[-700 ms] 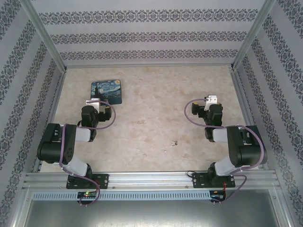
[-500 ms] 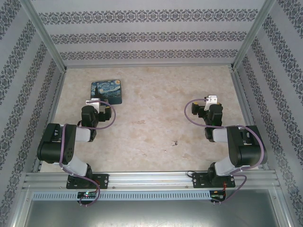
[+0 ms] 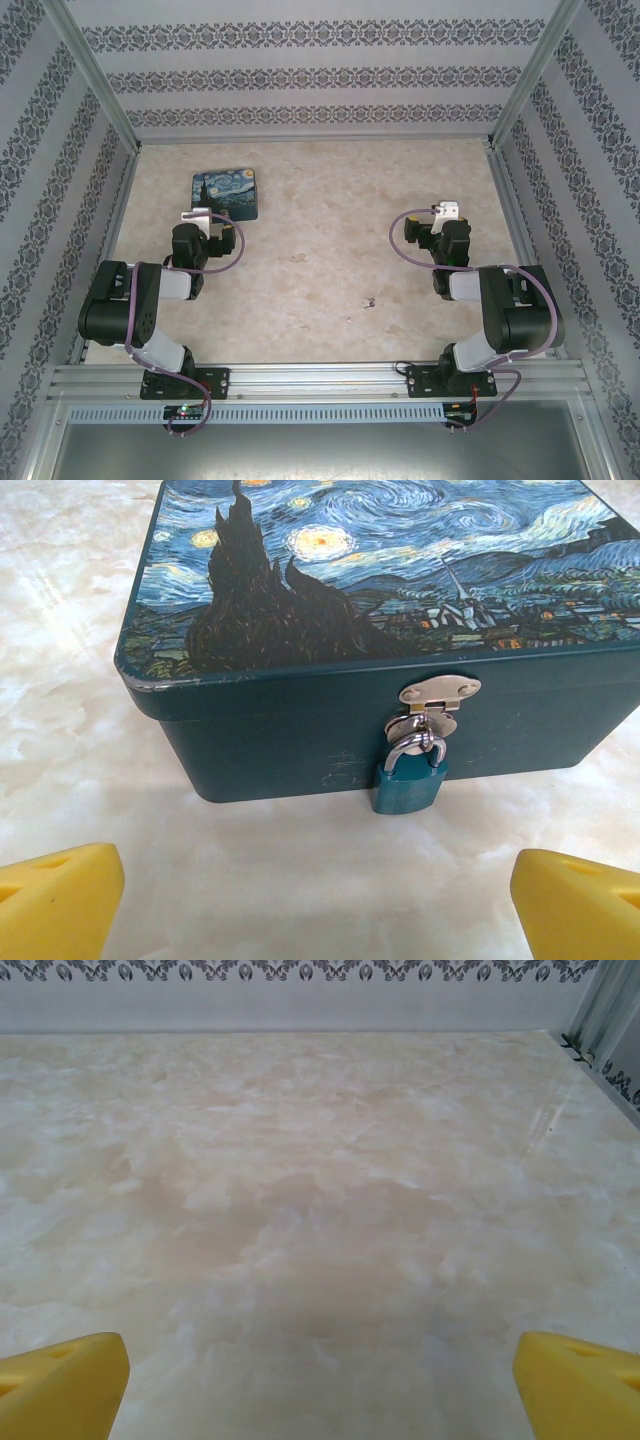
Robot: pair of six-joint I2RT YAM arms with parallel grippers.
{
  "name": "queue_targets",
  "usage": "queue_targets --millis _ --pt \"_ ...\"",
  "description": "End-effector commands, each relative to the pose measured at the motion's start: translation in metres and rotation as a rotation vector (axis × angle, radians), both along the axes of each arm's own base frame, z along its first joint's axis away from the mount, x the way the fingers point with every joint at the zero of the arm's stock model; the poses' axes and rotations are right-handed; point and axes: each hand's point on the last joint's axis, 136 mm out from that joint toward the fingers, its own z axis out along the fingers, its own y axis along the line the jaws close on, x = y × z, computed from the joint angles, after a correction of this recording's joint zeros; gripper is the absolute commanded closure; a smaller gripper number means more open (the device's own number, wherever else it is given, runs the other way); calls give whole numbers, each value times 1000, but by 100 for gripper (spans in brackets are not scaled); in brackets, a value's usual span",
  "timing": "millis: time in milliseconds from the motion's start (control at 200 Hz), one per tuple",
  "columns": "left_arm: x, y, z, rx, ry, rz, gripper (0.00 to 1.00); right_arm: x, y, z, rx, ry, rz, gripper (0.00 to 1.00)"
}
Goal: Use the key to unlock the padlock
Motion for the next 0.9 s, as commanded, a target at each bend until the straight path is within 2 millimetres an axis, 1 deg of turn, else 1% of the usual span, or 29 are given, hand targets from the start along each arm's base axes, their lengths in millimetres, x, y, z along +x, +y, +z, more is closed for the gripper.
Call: queue_targets --millis 0,60,100,175,215,280,320,380,440,460,475,530,595,674,684,744,804,814,819,894 --pt "7 -1 15 13 -46 -24 0 5 0 12 23 -43 13 2" --pt "7 -2 21 20 -49 -31 0 5 0 13 25 -49 11 2" --pt "6 -2 26 27 -45 -27 0 5 -4 18 28 -61 -11 2" --pt "2 3 43 30 -56 7 0 3 -6 27 22 -50 -26 2" --pt "-1 7 51 30 -59 31 0 3 -9 35 21 -45 -43 2" --pt "-6 13 68 10 -68 80 0 -1 -12 42 40 10 -68 2" --pt "-8 17 79 -10 -65 112 0 -3 -13 47 83 49 -94 2" --pt "-10 17 91 -42 -41 128 0 -5 -15 55 177 110 -134 2" --pt "-9 20 104 -76 -31 168 0 -6 -16 63 250 154 -179 2" --pt "-9 23 106 -89 -17 188 0 -7 -15 66 273 166 -181 2" --pt "-7 24 111 -100 -16 199 0 -7 -13 68 288 175 -173 2" --pt "-3 31 114 -147 39 239 0 -5 0 75 330 180 -109 2" --pt "8 37 114 -210 116 264 0 -5 17 80 388 181 -29 2" --pt "26 42 110 -285 198 261 0 -10 33 81 457 193 41 2" --pt "27 42 107 -294 211 260 0 -10 35 82 466 193 49 2" --pt "43 45 108 -339 233 244 0 -15 48 84 527 201 108 2" --pt "58 50 104 -388 261 240 0 -21 60 85 576 218 150 2" --pt "60 52 99 -396 273 242 0 -22 62 84 581 224 155 2" --pt "61 52 100 -400 272 241 0 -22 62 84 583 226 157 2" --pt "77 62 90 -448 312 250 0 -27 70 81 620 251 170 2"
